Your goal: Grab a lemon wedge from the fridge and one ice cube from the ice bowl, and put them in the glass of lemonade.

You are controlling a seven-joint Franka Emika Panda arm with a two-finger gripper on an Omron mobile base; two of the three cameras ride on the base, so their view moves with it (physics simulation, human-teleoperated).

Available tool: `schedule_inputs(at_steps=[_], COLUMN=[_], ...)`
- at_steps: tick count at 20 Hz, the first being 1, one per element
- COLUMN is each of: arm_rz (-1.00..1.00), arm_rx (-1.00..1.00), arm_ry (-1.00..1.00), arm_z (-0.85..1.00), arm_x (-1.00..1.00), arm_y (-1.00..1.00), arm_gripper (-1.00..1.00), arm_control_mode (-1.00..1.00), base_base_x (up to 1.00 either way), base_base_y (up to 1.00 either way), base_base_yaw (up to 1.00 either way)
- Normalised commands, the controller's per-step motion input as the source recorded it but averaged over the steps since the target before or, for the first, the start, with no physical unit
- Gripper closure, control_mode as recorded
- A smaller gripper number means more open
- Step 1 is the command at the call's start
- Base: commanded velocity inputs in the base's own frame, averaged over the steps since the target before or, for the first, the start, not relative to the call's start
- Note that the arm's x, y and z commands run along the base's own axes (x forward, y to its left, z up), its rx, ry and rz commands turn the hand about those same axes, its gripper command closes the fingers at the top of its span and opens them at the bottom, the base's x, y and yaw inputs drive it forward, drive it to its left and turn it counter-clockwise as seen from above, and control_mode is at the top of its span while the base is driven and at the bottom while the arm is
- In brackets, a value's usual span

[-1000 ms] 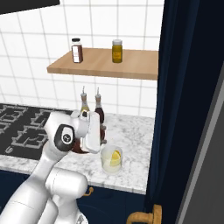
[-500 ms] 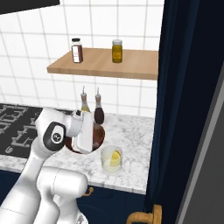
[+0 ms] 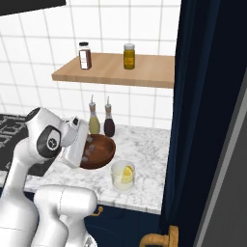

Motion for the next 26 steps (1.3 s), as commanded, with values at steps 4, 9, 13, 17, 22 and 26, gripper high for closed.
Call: schedule_inputs(at_steps=[4, 9, 13, 17, 22, 26], arm_rz=[0.12, 0.29, 0.05, 0.28, 0.48, 0.5], arm_rx=[0.37, 0.03, 0.25, 0.21, 0.0, -0.17], arm_ry=[0.13, 0.0, 0.03, 0.11, 0.02, 0.0], arm_z=[0.18, -0.03, -0.13, 0.0, -0.01, -0.19], arm_x=[0.11, 0.0, 0.02, 0.07, 0.0, 0.0], arm_y=[0.16, 0.36, 0.43, 0.23, 0.0, 0.0], arm_gripper=[-1.0, -1.0, -1.0, -1.0, -1.0, -1.0], arm_control_mode=[-1.0, -1.0, -1.0, -1.0, -1.0, -1.0], base_base_x=[0.0, 0.0, 0.0, 0.0, 0.0, 0.0], base_base_y=[0.0, 0.0, 0.0, 0.0, 0.0, 0.0], base_base_yaw=[0.0, 0.0, 0.0, 0.0, 0.0, 0.0])
